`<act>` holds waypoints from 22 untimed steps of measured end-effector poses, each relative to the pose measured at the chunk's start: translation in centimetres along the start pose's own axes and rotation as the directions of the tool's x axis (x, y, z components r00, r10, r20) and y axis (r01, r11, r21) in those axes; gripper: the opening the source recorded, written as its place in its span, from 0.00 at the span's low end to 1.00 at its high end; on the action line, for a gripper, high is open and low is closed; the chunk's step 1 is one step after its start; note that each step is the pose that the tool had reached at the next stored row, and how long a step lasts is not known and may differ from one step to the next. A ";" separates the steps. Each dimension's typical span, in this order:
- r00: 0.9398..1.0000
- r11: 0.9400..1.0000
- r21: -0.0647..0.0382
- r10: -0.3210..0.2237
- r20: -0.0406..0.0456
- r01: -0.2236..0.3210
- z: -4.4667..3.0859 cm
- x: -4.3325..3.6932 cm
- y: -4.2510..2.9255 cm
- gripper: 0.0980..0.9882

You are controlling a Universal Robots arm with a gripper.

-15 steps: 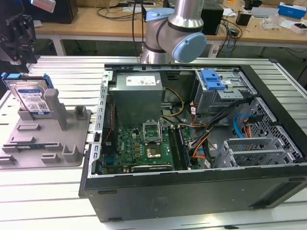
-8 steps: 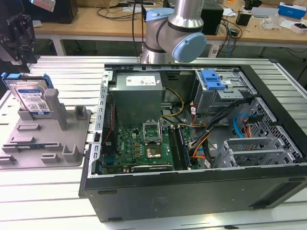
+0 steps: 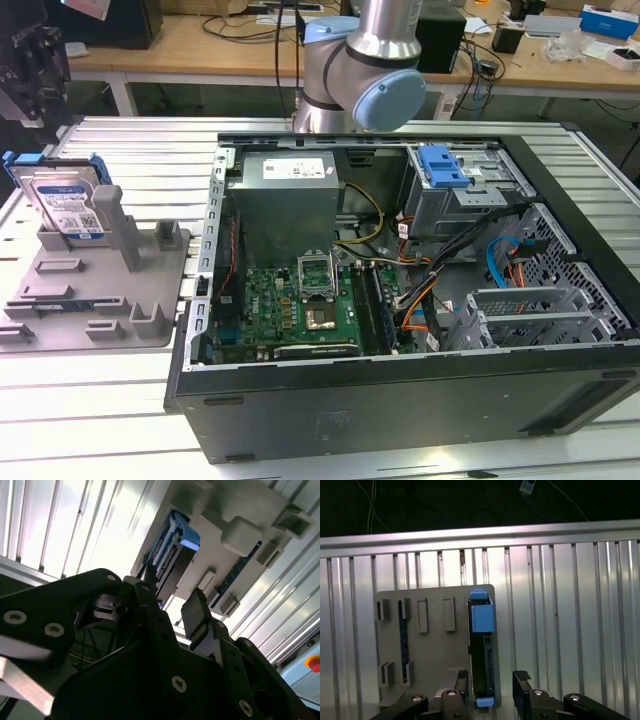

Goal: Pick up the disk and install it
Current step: 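Pick up the disk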

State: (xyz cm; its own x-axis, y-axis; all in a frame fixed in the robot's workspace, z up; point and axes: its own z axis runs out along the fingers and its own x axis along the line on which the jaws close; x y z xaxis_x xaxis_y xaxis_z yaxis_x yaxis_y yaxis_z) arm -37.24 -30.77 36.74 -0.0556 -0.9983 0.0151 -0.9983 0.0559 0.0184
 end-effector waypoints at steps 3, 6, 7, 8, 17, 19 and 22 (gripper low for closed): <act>1.000 1.000 0.000 -0.007 0.000 0.007 0.21 0.05 0.85 0.43; 1.000 1.000 0.000 -0.020 0.000 0.020 0.44 0.08 1.51 0.43; 1.000 1.000 0.000 -0.025 0.000 0.025 0.49 0.09 1.63 0.43; 0.999 0.999 0.001 -0.035 -0.001 0.035 0.60 0.10 1.80 0.43; 0.996 0.996 0.001 -0.085 -0.002 0.085 1.52 0.18 3.44 0.43; 0.996 0.996 0.001 -0.085 -0.002 0.085 1.71 0.28 3.60 0.43; 0.996 0.996 0.003 -0.091 -0.002 0.091 2.01 0.70 3.67 0.43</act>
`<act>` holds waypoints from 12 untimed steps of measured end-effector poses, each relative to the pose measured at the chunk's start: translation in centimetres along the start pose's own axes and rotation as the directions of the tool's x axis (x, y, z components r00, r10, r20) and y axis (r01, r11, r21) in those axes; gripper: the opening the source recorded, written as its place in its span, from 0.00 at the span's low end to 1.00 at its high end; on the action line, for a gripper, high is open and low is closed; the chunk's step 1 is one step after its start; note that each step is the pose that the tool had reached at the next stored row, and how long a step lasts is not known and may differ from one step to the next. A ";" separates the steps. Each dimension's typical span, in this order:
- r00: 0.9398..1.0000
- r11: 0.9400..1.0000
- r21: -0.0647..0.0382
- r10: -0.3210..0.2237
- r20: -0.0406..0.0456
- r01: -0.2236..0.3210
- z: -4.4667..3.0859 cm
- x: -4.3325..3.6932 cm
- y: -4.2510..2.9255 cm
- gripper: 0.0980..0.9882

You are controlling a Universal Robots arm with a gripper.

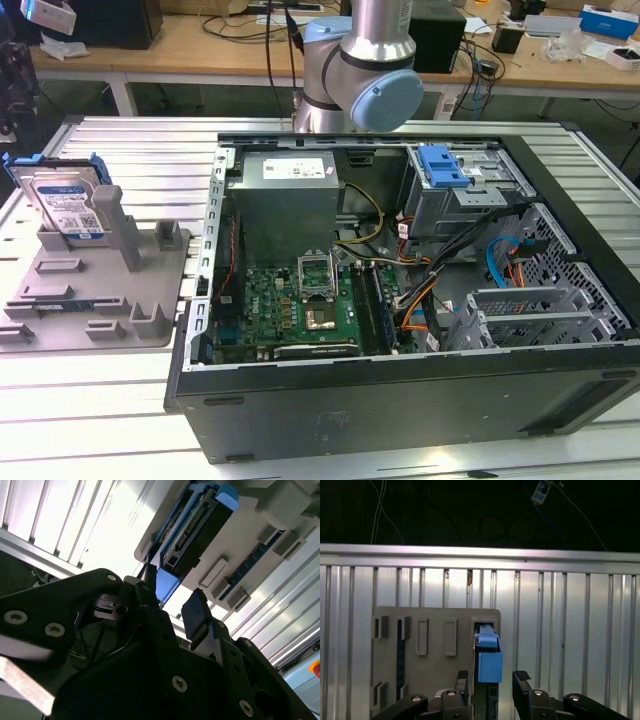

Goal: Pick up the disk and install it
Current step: 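Pick up the disk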

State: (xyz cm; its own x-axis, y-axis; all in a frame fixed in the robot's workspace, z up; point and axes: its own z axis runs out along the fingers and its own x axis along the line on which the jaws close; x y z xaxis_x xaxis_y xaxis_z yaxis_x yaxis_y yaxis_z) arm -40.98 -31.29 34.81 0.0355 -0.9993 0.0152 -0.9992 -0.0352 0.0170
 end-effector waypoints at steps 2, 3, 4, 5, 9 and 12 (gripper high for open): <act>1.000 1.000 0.002 -0.008 0.000 0.008 0.24 0.30 0.00 0.43; 1.000 1.000 0.002 -0.010 0.000 0.010 0.31 0.32 0.01 0.43; 1.000 1.000 0.002 -0.011 0.000 0.011 0.39 0.32 0.01 0.43; 1.000 1.000 0.002 -0.011 0.000 0.011 0.47 0.32 0.01 0.43; 1.000 1.000 0.002 -0.012 0.000 0.012 0.73 0.18 -0.01 0.43; 1.000 1.000 0.002 -0.013 0.000 0.013 0.93 0.14 -0.01 0.43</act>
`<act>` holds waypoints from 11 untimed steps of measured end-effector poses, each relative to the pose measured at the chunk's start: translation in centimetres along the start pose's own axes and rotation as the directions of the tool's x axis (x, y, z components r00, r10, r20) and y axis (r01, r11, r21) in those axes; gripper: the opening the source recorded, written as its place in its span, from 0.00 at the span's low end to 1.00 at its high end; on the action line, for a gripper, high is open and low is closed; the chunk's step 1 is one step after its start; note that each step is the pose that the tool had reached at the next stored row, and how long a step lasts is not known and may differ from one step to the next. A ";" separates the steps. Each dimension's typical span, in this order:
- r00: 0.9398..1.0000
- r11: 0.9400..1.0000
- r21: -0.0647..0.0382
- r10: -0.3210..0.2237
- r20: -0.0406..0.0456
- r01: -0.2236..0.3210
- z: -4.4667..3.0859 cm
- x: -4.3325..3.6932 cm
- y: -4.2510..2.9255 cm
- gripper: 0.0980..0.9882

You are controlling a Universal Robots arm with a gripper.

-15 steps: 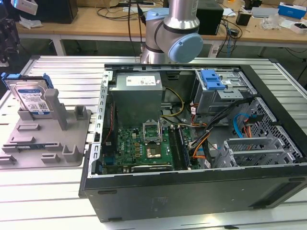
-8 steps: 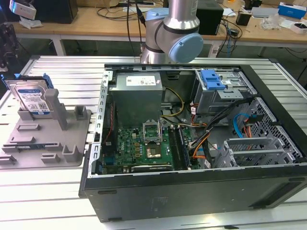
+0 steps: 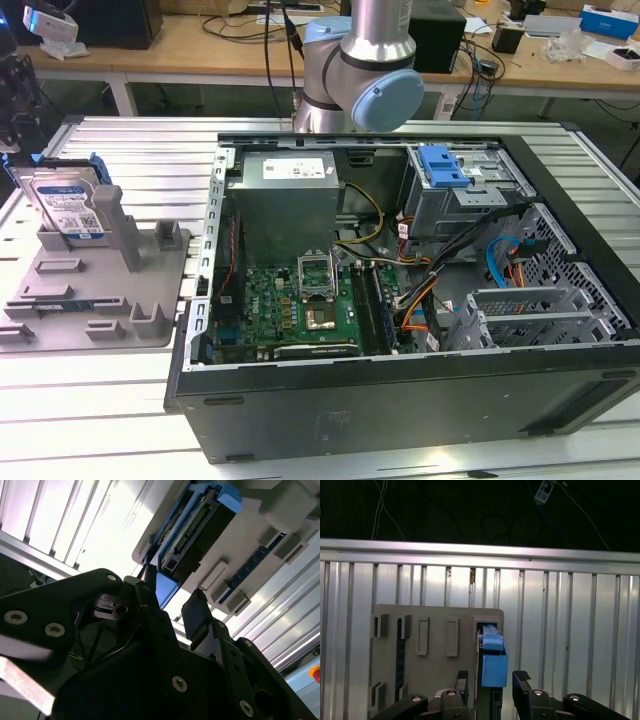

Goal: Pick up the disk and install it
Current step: 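Pick up the disk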

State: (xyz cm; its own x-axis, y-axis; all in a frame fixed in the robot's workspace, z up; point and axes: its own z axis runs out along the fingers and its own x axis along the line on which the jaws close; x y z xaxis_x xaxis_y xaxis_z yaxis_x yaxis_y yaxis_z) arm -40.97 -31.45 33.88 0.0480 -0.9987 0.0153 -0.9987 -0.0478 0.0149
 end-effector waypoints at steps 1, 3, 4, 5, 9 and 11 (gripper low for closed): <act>1.000 1.000 0.000 0.000 0.000 0.000 0.09 0.00 0.00 0.43; 1.000 1.000 0.000 0.000 0.000 0.000 0.22 -0.01 0.00 0.43; 1.000 1.000 0.000 0.000 0.000 0.000 0.29 -0.01 0.00 0.43; 1.000 1.000 0.000 0.000 0.000 0.000 0.34 -0.02 0.00 0.43; 1.000 1.000 0.000 0.000 0.000 0.000 0.52 -0.34 0.02 0.43; 1.000 1.000 0.000 0.000 0.000 0.000 0.62 -0.40 0.18 0.43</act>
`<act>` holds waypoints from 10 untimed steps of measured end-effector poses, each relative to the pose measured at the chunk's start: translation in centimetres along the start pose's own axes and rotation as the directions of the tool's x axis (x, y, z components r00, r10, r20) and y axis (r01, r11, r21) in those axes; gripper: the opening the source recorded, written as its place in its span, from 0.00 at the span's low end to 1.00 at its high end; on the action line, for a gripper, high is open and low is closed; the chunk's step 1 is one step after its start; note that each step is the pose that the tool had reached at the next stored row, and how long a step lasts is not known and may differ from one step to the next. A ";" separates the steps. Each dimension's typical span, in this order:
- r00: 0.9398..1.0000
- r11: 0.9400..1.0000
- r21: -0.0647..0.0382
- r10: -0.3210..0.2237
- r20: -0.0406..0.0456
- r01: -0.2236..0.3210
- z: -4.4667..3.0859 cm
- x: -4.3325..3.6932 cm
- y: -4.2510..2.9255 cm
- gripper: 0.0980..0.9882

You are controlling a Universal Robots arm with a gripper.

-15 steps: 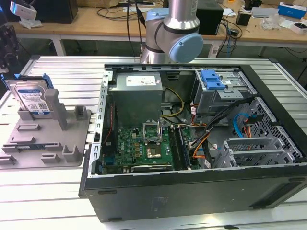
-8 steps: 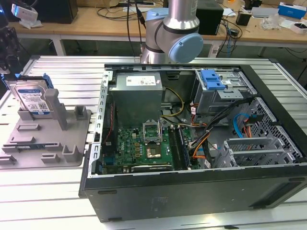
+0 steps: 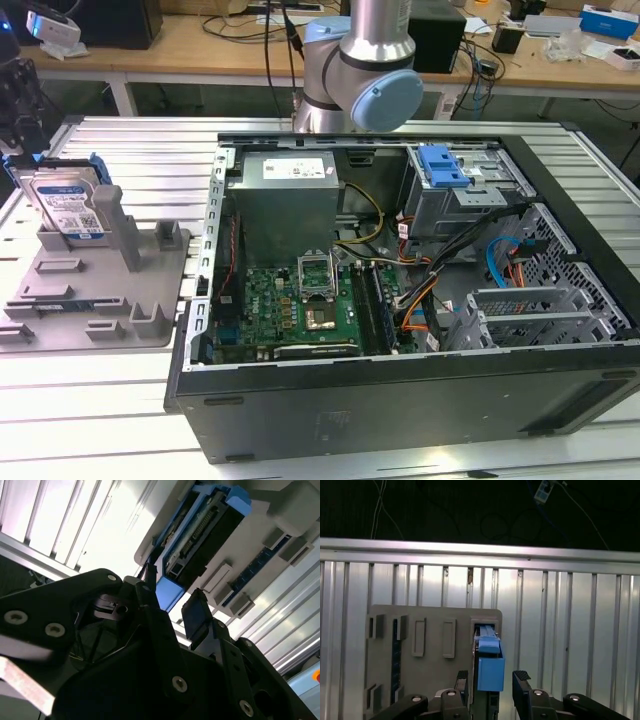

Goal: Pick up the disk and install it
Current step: 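Pick up the disk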

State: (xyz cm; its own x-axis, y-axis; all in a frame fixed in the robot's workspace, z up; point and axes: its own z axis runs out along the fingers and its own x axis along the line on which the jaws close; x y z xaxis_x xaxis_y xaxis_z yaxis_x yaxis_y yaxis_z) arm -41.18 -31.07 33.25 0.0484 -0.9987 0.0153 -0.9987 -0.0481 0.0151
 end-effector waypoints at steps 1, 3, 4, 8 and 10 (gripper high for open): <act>1.000 1.000 0.000 0.000 0.000 0.000 0.08 0.00 0.12 0.43; 1.000 1.000 0.000 0.000 0.000 0.000 0.18 0.00 0.16 0.43; 1.000 1.000 0.000 0.000 0.000 0.000 0.22 -0.01 0.17 0.43; 1.000 1.000 0.000 0.000 0.000 0.000 0.45 -0.01 0.16 0.43; 1.000 1.000 0.000 0.000 0.000 0.000 0.57 -0.01 0.16 0.43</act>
State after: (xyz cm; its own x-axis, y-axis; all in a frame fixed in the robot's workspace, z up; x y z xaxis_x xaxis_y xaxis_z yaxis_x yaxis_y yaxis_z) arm -41.35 -31.08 32.69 0.0484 -0.9987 0.0153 -0.9987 -0.0482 0.0151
